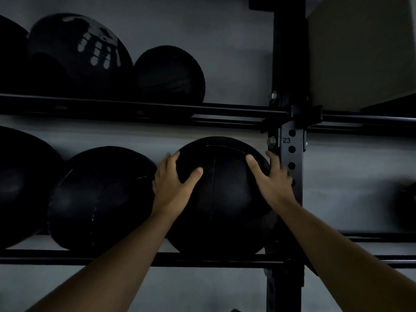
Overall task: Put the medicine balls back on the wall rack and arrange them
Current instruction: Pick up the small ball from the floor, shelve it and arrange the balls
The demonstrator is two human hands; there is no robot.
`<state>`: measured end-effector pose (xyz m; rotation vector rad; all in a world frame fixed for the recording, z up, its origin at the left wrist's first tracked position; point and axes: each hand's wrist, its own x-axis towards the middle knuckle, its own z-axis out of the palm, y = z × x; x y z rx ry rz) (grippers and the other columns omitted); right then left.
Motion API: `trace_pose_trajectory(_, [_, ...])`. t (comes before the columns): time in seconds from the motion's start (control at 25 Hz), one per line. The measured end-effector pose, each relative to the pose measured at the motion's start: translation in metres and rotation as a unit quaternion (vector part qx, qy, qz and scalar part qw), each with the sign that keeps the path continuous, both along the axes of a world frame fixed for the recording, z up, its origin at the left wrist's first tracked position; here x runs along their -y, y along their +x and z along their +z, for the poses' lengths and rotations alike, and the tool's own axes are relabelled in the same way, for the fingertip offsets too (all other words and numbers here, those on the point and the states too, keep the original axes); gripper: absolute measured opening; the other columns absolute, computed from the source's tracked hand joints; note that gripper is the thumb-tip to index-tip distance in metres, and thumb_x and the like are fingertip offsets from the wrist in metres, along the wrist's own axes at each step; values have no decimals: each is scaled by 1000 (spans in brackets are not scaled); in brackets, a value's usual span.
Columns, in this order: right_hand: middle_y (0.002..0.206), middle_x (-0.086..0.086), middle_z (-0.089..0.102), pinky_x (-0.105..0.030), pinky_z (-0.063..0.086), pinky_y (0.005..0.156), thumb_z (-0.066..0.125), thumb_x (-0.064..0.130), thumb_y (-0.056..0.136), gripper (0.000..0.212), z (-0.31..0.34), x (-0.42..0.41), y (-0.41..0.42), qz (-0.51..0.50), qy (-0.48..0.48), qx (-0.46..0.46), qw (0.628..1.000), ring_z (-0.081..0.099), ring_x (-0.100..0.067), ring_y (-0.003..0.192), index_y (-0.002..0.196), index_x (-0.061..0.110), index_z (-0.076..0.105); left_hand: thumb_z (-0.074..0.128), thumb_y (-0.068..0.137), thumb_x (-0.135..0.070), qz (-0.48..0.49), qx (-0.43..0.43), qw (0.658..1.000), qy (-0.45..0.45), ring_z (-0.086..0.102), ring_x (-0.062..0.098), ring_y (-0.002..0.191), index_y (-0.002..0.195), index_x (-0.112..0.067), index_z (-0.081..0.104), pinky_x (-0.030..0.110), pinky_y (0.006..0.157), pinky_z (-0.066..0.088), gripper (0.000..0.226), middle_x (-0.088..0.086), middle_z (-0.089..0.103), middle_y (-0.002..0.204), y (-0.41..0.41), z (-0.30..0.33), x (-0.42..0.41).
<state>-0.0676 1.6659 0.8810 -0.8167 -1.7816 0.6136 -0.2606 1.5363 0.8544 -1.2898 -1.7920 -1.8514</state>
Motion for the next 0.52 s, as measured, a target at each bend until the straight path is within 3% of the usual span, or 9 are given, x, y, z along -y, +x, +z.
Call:
trace_pose_trajectory(0.2, [167,-9,33,-66,27,123,38,88,87,82,-2,-5,-18,21,2,-38,999,27,-42,155,160,50,28,45,72,-91,87,-40,994,48,38,29,153,156,-39,44,64,121,32,99,-2,41,166,8,-2,-15])
trace_pose_trajectory(0.52, [168,-12,28,-68,22,124,36,82,93,80,-7,5,-14,15,13,-18,1000,20,-44,156,162,43,25,49,74,-88,34,-27,999,-9,35,25,153,154,-43,40,62,123,31,93,-6,38,164,-1,5,-3])
